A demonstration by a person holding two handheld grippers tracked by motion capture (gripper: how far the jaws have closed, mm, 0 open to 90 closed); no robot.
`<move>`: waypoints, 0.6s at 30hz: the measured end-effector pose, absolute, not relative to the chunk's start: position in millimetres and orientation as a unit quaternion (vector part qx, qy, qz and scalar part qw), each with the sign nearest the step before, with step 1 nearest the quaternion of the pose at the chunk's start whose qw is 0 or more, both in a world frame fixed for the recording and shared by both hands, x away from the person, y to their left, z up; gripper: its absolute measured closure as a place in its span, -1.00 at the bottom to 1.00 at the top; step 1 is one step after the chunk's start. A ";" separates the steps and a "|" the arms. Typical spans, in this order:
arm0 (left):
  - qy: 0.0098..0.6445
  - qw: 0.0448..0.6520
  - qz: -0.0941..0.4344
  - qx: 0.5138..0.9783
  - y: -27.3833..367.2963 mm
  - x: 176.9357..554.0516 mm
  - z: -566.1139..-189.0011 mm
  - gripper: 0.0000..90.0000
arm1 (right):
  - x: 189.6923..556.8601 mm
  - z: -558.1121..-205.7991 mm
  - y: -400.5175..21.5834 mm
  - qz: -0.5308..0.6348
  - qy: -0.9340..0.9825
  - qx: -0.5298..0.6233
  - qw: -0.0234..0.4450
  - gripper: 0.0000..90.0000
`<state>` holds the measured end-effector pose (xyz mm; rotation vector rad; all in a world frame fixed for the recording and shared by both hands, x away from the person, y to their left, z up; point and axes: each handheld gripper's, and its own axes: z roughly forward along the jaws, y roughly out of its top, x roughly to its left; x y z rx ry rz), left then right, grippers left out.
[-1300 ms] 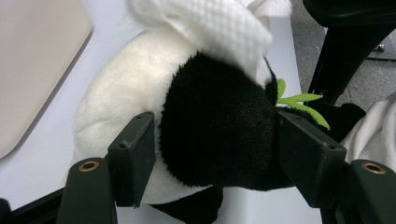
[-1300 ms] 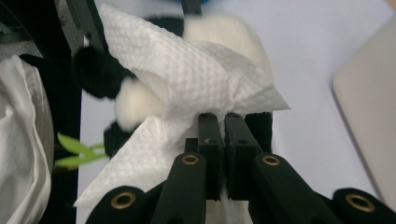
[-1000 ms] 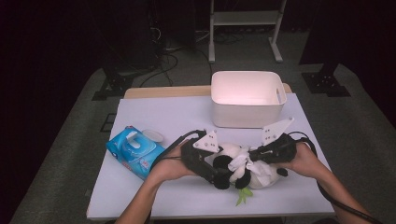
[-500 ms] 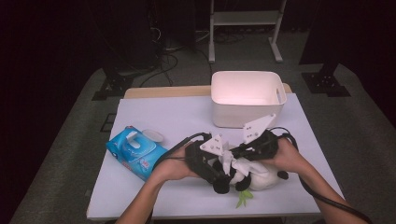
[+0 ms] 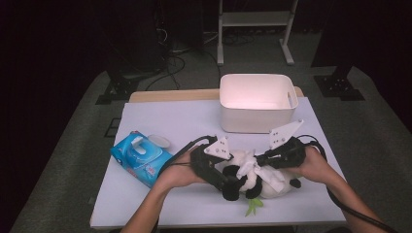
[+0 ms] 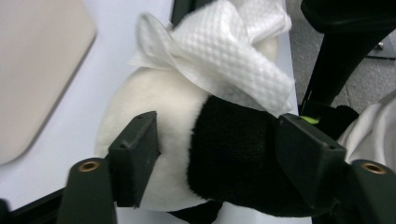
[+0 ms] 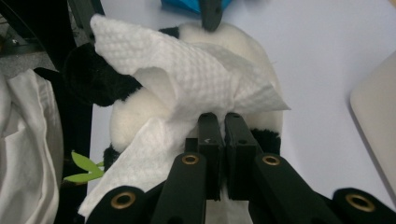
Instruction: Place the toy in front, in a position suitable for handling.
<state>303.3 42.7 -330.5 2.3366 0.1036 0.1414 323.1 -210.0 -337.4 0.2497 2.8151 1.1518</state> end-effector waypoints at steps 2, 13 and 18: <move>0.047 0.379 0.064 0.922 42.6 305.0 -329.6 -0.45 | 322.0 -337.8 -210.2 0.378 0.921 0.078 0.043 0.91; 0.046 0.370 0.042 0.927 37.3 307.3 -338.8 -0.43 | 321.8 -325.4 -176.7 0.376 0.924 0.043 0.052 0.91; 0.048 0.363 0.046 0.930 39.3 307.0 -339.8 -0.42 | 323.4 -323.8 -147.7 0.367 0.929 0.017 0.050 0.91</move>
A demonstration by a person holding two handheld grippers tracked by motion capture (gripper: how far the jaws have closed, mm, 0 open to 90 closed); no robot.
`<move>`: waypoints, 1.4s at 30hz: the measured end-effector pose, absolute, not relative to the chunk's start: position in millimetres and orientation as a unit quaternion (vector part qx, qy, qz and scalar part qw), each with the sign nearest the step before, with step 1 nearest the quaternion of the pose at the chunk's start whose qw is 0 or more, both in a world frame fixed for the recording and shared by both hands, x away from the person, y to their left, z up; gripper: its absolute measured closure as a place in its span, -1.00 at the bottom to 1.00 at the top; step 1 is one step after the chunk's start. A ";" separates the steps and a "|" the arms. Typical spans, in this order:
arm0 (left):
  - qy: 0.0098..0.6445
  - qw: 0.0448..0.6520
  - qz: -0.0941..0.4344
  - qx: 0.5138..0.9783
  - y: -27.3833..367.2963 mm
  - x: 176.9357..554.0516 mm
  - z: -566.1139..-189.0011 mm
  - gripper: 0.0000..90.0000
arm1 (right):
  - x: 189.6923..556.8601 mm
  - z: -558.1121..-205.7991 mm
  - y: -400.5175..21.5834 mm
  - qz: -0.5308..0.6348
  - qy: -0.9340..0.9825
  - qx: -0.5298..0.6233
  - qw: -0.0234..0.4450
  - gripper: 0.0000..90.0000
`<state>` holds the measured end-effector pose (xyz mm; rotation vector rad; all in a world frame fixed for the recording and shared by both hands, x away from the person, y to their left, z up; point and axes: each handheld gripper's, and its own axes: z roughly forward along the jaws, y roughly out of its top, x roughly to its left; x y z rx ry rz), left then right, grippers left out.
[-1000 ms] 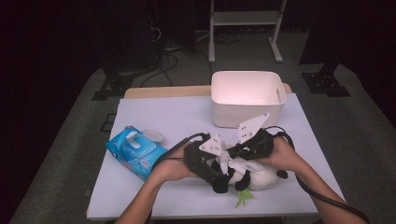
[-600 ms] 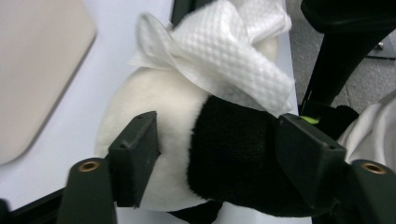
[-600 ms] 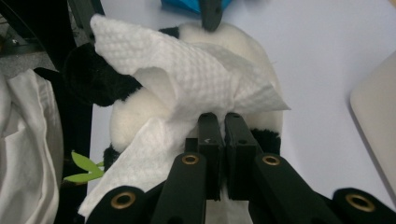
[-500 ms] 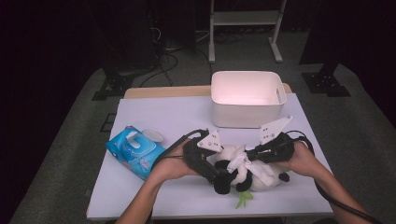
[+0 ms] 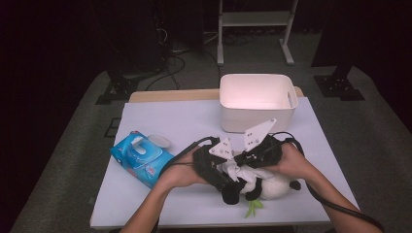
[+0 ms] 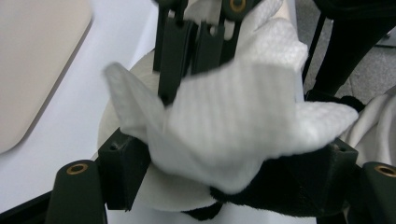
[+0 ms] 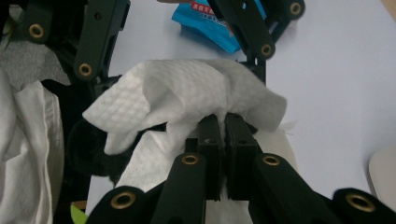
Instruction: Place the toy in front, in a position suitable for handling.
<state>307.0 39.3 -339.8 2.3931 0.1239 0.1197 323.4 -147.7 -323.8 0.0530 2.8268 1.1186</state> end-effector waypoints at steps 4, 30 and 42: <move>0.049 0.373 0.043 0.926 40.0 308.6 -340.8 -0.38 | 326.7 -322.6 -158.6 0.369 0.928 0.029 0.048 0.91; 0.055 0.375 0.034 0.925 41.5 312.8 -341.5 -0.38 | 306.3 -339.2 -279.5 0.360 0.920 0.140 0.057 0.91; 0.047 0.353 0.048 0.933 26.0 310.0 -329.0 -0.60 | 311.4 -350.8 -263.9 0.366 0.919 0.136 0.057 0.92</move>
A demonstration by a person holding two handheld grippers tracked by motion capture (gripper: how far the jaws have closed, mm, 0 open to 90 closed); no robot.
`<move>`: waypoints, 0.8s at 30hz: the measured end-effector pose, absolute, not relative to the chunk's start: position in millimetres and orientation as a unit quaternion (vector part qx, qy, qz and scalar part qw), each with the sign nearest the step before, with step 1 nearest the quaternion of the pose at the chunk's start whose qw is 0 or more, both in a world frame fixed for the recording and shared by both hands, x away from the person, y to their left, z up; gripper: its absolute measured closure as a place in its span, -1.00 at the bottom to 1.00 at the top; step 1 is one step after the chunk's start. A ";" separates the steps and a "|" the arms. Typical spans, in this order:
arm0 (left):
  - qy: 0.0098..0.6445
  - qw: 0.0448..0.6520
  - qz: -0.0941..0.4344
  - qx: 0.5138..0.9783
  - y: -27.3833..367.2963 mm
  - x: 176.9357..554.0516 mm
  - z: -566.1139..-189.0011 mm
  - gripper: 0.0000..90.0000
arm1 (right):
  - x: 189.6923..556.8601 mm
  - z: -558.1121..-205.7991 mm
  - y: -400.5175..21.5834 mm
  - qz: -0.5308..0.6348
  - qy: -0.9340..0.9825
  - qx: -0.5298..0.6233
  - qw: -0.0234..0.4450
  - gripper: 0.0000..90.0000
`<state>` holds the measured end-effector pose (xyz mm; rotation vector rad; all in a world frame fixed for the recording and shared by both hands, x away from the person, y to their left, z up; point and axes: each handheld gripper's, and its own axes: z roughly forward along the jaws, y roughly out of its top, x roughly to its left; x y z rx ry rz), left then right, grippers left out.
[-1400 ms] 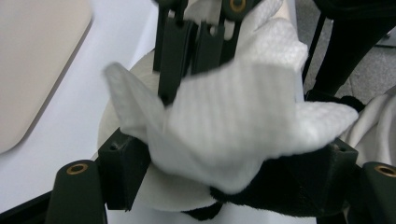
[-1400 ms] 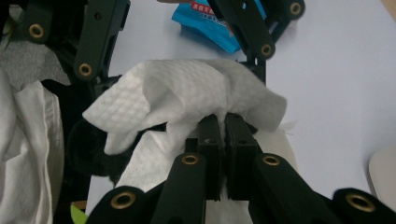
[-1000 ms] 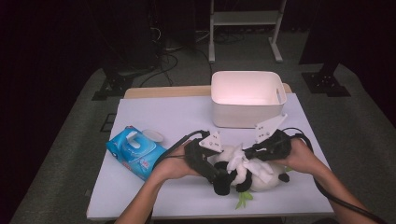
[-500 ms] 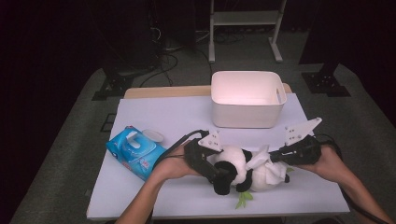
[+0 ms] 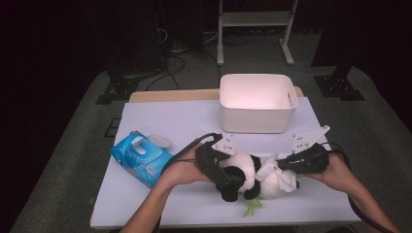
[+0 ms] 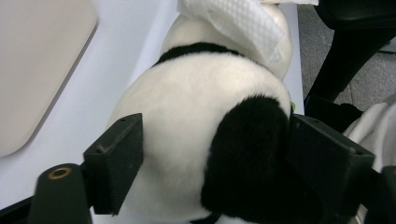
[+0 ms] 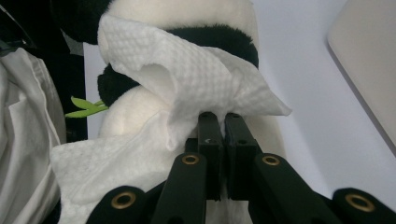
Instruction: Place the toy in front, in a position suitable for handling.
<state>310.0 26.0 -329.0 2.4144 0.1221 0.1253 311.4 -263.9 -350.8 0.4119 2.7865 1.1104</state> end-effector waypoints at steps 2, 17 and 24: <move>0.043 0.345 0.053 0.936 20.7 311.2 -329.0 -0.63 | 312.4 -351.2 -262.1 0.366 0.919 0.136 0.058 0.92; 0.023 0.306 0.031 0.951 -11.4 338.6 -345.9 -0.82 | 324.8 -356.9 -257.6 0.385 0.912 0.133 0.047 0.93; 0.010 0.313 0.047 0.949 -7.8 338.4 -344.3 -0.10 | 329.2 -356.9 -261.4 0.397 0.906 0.141 0.051 0.92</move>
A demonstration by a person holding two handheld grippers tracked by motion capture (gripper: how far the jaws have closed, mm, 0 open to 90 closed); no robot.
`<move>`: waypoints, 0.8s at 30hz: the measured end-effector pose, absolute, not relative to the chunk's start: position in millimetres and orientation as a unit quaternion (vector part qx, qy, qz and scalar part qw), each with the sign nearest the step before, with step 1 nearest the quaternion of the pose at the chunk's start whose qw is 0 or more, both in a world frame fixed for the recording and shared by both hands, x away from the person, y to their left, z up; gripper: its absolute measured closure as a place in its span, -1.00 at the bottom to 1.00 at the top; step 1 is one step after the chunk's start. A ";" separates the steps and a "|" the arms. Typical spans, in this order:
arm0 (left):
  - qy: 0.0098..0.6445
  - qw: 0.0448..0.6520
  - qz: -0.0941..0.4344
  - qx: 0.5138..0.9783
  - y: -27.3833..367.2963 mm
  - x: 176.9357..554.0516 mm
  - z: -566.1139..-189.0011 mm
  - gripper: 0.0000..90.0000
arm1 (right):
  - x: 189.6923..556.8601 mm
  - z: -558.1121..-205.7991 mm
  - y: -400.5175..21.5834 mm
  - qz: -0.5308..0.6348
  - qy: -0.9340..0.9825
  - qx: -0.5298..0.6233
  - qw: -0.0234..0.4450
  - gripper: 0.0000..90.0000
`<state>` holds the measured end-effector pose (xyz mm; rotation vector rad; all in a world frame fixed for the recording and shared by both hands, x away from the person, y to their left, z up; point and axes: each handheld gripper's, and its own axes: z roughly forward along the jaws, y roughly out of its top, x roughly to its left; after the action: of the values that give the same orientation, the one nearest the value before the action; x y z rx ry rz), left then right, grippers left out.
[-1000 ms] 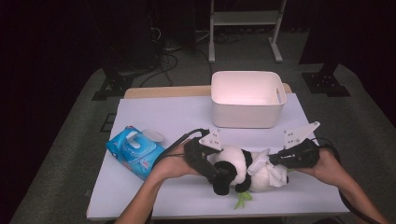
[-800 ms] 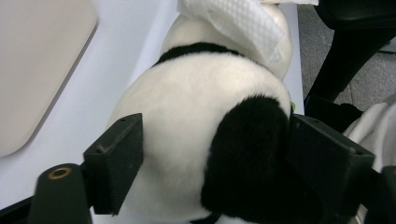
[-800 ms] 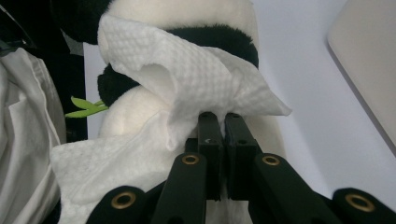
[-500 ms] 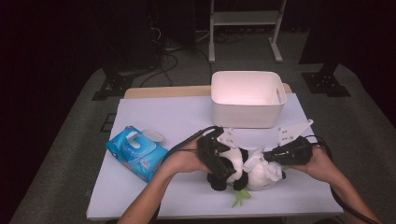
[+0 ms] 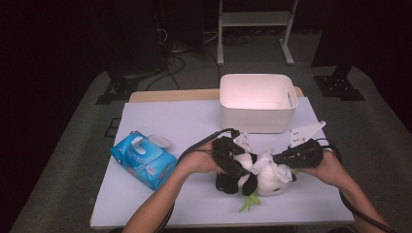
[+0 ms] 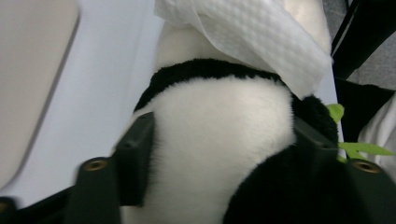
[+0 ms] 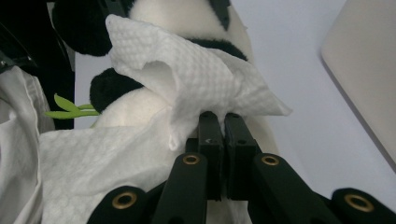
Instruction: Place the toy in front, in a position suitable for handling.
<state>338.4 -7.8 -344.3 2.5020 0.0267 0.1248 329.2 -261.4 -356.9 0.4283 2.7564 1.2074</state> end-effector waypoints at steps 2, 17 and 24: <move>0.007 0.316 0.055 0.947 -5.7 337.6 -340.9 -0.02 | 331.3 -354.0 -263.1 0.409 0.900 0.143 0.051 0.92; 0.027 0.330 0.099 0.938 26.8 364.8 -332.3 -0.03 | 373.7 -330.6 -220.0 0.394 0.909 0.119 0.072 0.92; 0.040 0.363 0.071 0.928 38.3 355.8 -342.0 -0.26 | 365.1 -347.9 -207.6 0.376 0.918 0.113 0.051 0.92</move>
<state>355.8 38.3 -342.0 2.3895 0.1022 0.1838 365.1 -207.6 -347.9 0.3434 2.7934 1.1453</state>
